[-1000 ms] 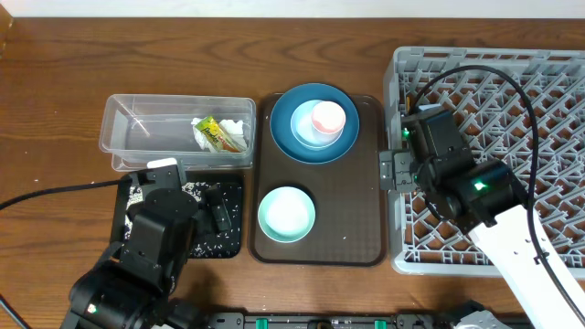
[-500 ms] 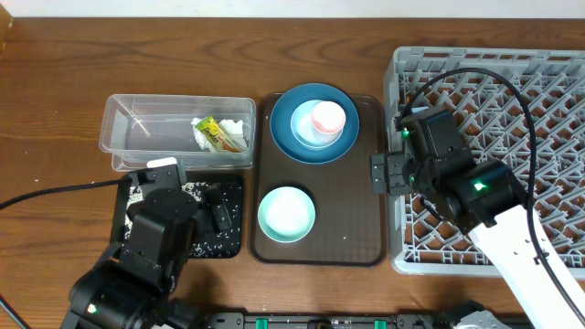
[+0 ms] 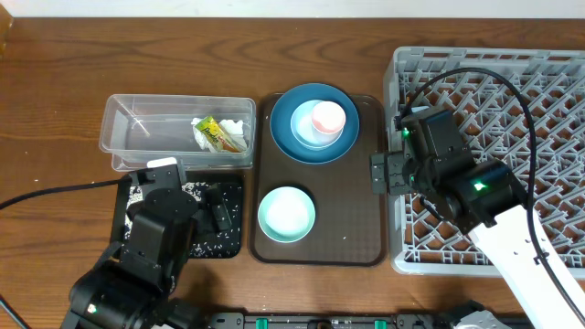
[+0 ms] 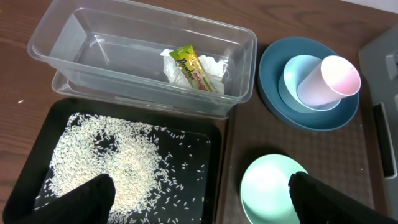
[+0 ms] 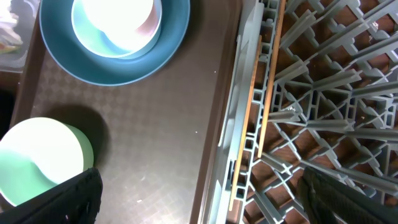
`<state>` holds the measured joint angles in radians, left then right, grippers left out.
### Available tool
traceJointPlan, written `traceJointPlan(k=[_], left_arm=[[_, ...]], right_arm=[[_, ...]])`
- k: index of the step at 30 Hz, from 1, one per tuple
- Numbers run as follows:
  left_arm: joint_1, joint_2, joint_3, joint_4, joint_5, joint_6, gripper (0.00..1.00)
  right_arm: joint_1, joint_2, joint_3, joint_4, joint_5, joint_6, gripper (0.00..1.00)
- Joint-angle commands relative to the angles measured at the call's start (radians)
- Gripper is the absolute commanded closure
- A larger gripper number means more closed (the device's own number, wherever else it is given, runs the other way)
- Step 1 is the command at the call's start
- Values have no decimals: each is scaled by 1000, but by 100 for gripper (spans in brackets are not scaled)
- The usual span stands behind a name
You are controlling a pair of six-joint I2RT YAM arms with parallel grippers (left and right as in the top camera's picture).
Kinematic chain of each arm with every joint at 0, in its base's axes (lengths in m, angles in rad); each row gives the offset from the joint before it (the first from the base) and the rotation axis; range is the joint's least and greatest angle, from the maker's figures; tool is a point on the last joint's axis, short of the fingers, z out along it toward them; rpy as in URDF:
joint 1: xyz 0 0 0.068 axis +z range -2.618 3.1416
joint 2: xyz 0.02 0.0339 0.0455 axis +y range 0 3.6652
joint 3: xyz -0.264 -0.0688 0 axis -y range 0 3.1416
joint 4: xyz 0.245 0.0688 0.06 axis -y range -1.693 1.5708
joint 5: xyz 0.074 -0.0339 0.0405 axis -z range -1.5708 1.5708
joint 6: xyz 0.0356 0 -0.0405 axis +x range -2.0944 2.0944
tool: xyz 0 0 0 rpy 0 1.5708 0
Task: Sort waste into correct bins and load items into the dishwasher rack
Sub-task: 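Reach the left gripper to the pink cup and grasp it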
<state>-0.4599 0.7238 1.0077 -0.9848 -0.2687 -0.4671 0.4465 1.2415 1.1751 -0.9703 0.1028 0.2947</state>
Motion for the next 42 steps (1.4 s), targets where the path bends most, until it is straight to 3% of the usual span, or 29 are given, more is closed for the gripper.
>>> traceJointPlan(k=[1,3,6,12,21,27,31,37,42], left_arm=[[3,0,6,9,44,9,8],[3,5,6,45,129,10,10],[3,39,6,97,244,1,27],[2,233,6,129,325,-55,28],[2,599,21,527,587,-49,42],[-9,825,257,465,586,-25,43],[-31,958,424,422,502,-8,42],[-72,1075,461,486,467,-6,44],[-98,1141,461,489,290,-6,46]], right_arm=[[-8,0,3,13,9,-4,1],[-8,0,3,26,29,-4,1],[-8,0,3,48,92,-4,1],[-8,0,3,60,167,-4,1],[-11,0,2,25,258,4,1],[-69,0,2,5,267,50,1],[-90,2,2,4,259,50,1],[-90,2,0,-21,263,48,1],[-90,2,0,10,268,48,1]])
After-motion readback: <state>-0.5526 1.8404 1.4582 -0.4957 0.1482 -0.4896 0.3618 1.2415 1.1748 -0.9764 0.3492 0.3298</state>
